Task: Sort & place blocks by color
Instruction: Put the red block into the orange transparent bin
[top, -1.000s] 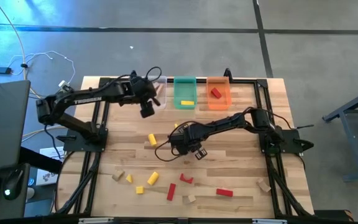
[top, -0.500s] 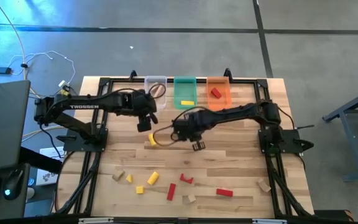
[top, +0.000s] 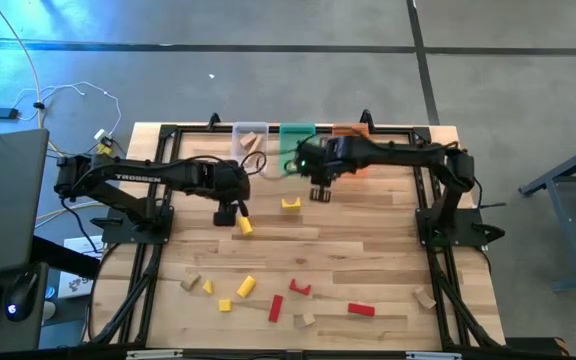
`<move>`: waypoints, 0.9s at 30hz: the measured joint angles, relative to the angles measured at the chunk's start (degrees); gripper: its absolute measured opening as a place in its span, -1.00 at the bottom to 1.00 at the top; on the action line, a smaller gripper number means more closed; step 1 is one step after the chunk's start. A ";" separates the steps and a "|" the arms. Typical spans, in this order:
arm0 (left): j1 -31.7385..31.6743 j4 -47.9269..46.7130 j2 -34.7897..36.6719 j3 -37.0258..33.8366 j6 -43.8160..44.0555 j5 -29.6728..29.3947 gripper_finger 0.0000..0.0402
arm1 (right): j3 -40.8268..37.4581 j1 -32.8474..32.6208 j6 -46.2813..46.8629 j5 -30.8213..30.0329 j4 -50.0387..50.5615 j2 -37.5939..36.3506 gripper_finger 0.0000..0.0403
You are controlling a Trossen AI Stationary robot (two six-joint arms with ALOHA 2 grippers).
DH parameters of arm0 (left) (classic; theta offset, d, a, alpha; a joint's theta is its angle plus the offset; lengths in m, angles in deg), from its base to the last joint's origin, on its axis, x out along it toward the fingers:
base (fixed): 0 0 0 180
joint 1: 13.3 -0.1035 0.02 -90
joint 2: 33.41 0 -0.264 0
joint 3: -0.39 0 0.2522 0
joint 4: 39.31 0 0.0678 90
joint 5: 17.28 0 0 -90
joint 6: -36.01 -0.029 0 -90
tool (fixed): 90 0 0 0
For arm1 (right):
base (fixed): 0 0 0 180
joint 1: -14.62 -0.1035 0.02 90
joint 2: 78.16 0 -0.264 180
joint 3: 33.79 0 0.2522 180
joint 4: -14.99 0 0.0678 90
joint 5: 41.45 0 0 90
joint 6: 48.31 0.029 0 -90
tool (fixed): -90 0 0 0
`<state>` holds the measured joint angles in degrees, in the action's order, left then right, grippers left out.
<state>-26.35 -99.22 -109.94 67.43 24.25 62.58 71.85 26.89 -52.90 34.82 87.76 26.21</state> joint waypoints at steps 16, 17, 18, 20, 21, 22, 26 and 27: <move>2.35 3.32 -0.04 -1.11 -24.77 1.13 0.03 | 0.07 19.63 14.36 0.36 1.16 -0.47 -0.58; 2.35 3.41 -0.04 -1.11 -25.12 1.13 0.03 | 0.07 20.60 15.36 0.43 1.16 -0.47 -0.58; 2.35 3.62 -0.04 -1.11 -25.47 1.12 0.03 | 0.07 21.52 16.49 0.48 1.16 -0.47 -0.58; 2.33 3.98 -0.04 -1.11 -26.19 1.12 0.03 | 0.07 23.15 18.31 0.75 1.16 -0.47 -0.58; 2.33 4.07 -0.04 -1.11 -26.22 1.18 0.03 | 0.07 23.92 18.89 1.06 1.14 -0.47 -0.58; 2.33 4.12 -0.06 -1.11 -26.23 1.62 0.03 | 0.07 24.60 19.15 2.12 1.12 -0.47 -0.58; 2.35 4.12 -0.07 -1.11 -27.27 4.57 0.03 | 0.07 26.67 19.45 6.35 0.87 -0.47 -0.58; 2.35 4.12 -0.07 -1.11 -28.04 5.20 0.03 | 0.07 27.03 20.02 7.04 0.94 -0.47 -0.58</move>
<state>-24.00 -95.11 -110.00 66.31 -3.78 67.78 71.92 53.92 -32.88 41.87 88.69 25.73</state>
